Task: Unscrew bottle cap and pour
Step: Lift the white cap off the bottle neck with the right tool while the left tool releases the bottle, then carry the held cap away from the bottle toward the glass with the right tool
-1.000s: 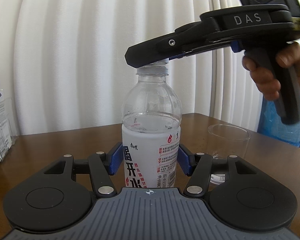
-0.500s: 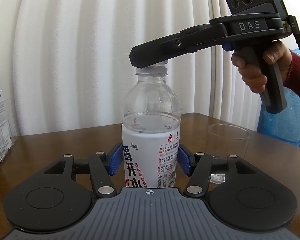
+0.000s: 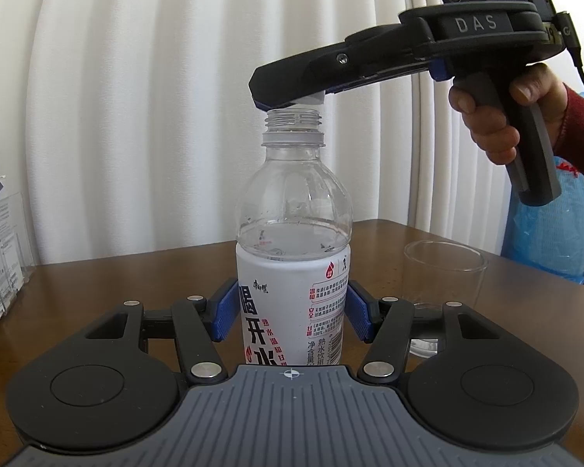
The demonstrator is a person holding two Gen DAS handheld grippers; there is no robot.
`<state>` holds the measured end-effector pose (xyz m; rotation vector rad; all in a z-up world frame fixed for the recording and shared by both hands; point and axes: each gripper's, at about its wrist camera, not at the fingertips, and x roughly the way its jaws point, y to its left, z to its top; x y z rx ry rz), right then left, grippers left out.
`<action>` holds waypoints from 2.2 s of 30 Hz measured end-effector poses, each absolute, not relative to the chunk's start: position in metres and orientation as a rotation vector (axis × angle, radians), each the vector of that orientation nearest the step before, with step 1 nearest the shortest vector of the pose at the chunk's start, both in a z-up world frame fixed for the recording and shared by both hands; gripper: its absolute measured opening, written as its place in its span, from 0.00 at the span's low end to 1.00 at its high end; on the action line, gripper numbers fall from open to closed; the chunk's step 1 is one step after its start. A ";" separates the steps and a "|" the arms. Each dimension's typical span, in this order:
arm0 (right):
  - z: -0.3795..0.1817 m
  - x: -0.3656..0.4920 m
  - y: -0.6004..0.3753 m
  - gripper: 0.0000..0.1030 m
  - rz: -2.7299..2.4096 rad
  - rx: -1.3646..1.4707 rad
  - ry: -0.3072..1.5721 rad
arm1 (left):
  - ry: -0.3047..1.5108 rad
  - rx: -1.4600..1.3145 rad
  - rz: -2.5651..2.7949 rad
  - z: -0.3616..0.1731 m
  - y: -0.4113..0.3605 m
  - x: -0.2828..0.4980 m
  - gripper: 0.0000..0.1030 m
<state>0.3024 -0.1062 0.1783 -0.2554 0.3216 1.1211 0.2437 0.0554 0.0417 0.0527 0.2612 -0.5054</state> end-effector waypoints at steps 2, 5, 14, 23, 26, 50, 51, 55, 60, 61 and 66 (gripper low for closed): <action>0.180 0.302 -0.107 0.31 1.079 -0.248 0.322 | 0.260 0.054 -0.501 0.042 0.055 0.243 0.56; 0.183 0.299 -0.111 0.31 1.033 -0.231 0.321 | 0.261 0.057 -0.491 0.042 0.053 0.242 0.56; 0.182 0.285 -0.122 0.31 0.924 -0.186 0.324 | 0.271 0.072 -0.416 0.048 0.042 0.234 0.71; 0.182 0.252 -0.134 0.31 0.886 -0.187 0.316 | 0.274 0.074 -0.324 0.056 0.039 0.221 0.97; 0.182 0.235 -0.141 0.31 0.871 -0.177 0.315 | 0.280 0.065 -0.294 0.060 0.039 0.213 0.99; 0.117 0.137 -0.205 0.31 0.560 -0.043 0.361 | 0.282 0.009 -0.203 0.060 0.034 0.125 1.00; 0.111 0.137 -0.204 0.31 0.543 -0.045 0.369 | 0.282 0.005 -0.202 0.060 0.035 0.122 1.00; 0.083 0.139 -0.196 0.31 0.467 -0.071 0.422 | 0.281 -0.005 -0.199 0.058 0.038 0.113 1.00; 0.059 0.144 -0.193 0.31 0.396 -0.098 0.481 | 0.278 -0.013 -0.200 0.056 0.041 0.105 1.00; 0.057 0.144 -0.194 0.31 0.390 -0.099 0.487 | 0.278 -0.014 -0.201 0.056 0.041 0.104 1.00; 0.040 0.147 -0.193 0.31 0.358 -0.118 0.547 | 0.281 -0.024 -0.206 0.054 0.043 0.101 1.00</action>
